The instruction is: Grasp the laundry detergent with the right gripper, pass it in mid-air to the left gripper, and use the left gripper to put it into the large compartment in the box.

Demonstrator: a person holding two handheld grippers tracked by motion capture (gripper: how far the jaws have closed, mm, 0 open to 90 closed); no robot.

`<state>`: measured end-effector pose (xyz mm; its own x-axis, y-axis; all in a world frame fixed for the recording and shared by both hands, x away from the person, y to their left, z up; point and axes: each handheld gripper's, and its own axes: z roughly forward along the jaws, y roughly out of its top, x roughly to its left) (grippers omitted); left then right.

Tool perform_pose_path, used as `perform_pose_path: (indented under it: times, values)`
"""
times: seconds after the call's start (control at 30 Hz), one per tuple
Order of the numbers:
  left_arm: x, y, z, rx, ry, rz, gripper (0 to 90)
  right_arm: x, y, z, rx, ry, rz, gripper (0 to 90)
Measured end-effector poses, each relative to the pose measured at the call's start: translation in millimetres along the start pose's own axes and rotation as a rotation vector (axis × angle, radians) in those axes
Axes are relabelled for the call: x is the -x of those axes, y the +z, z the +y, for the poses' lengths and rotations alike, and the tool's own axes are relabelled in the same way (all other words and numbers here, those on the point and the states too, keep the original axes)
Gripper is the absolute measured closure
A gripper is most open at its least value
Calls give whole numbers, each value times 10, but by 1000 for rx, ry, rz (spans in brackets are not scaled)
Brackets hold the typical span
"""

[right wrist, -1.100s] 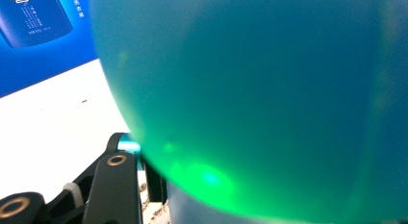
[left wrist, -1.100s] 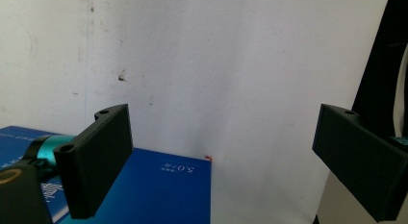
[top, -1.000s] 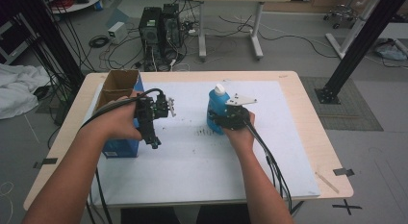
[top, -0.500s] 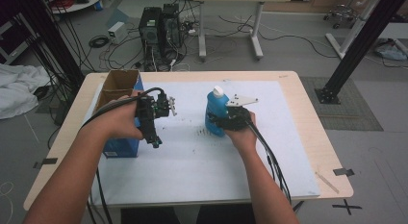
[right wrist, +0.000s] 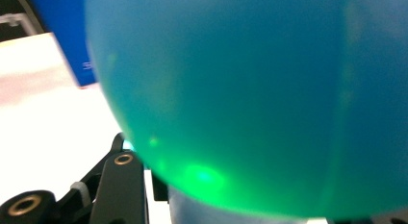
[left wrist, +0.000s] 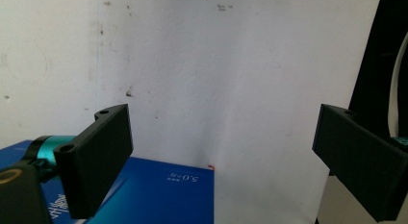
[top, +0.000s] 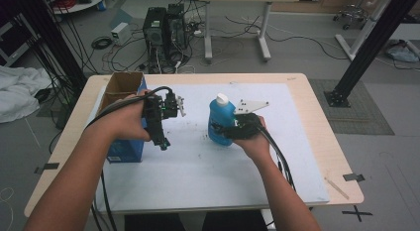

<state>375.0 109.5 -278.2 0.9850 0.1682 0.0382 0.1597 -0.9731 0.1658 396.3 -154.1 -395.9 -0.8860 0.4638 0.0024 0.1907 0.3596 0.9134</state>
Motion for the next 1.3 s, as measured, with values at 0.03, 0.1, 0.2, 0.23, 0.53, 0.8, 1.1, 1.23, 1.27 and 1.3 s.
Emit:
perform_pose_path:
  times: [0.03, 0.1, 0.2, 0.23, 0.53, 0.8, 1.1, 1.23, 1.27, 1.3]
  values:
    - [5, -12, 12, 4, 5, -2, 69, -18, -10, 7, 1, -4, 16, 467]
    - [19, -30, 37, 15, 13, -7, 69, -61, -22, 20, -2, -24, 41, 467]
    - [49, -60, 82, 25, 28, -9, 69, -126, -21, 36, 0, -45, 86, 467]
    - [59, -71, 99, 26, 32, -11, 69, -153, -17, 40, 0, -50, 99, 467]
    - [151, -123, 249, 25, 81, -18, 69, -332, 58, 46, 4, -98, 239, 465]
    - [206, -103, 389, 26, 111, -37, 69, -442, 104, 51, -1, -136, 324, 465]
    - [276, -116, 535, 1, 143, -43, 69, -540, 215, 112, -11, -173, 412, 465]
    - [281, -111, 558, -3, 142, -42, 69, -574, 261, 138, -13, -184, 430, 465]
    - [284, -106, 570, -6, 142, -43, 69, -596, 284, 151, -18, -187, 436, 465]
    - [285, -102, 576, -12, 146, -41, 69, -602, 296, 159, -19, -188, 442, 464]
